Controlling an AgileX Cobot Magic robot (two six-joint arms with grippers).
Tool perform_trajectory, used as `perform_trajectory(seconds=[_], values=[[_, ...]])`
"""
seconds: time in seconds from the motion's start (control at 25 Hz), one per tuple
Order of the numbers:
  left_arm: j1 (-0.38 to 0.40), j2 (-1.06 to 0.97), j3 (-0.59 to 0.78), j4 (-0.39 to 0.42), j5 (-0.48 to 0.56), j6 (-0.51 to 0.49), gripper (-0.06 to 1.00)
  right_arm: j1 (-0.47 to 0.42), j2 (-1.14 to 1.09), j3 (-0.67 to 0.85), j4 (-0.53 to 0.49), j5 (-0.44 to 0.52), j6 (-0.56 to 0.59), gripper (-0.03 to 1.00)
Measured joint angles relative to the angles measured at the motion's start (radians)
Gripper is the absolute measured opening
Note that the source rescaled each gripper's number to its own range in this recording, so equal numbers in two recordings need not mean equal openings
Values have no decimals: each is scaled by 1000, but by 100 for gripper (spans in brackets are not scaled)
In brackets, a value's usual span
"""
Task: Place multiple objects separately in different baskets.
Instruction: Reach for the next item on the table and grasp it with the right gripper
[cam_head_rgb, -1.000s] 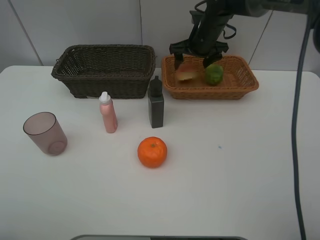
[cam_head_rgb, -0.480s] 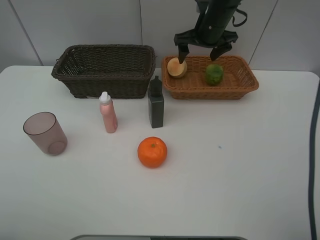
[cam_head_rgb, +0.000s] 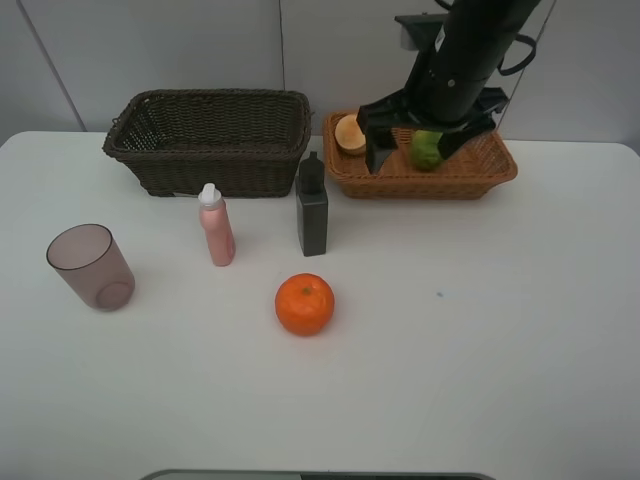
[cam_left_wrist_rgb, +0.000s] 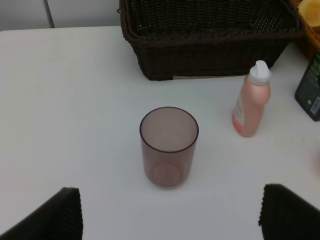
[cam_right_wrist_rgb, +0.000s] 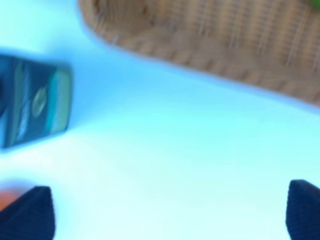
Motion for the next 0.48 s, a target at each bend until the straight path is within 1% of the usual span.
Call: perform_trajectory(seconds=[0.16, 0.24, 0.36, 0.48], values=[[0, 0, 0, 0, 0, 0, 91, 78, -53, 97, 3, 23, 40, 95], [0, 0, 0, 0, 0, 0, 91, 110, -63, 134, 21, 19, 66, 95], [0, 0, 0, 0, 0, 0, 91, 166, -75, 203, 8, -22, 127, 95], [0, 0, 0, 0, 0, 0, 91, 228, -74, 250, 4, -82, 225, 95]])
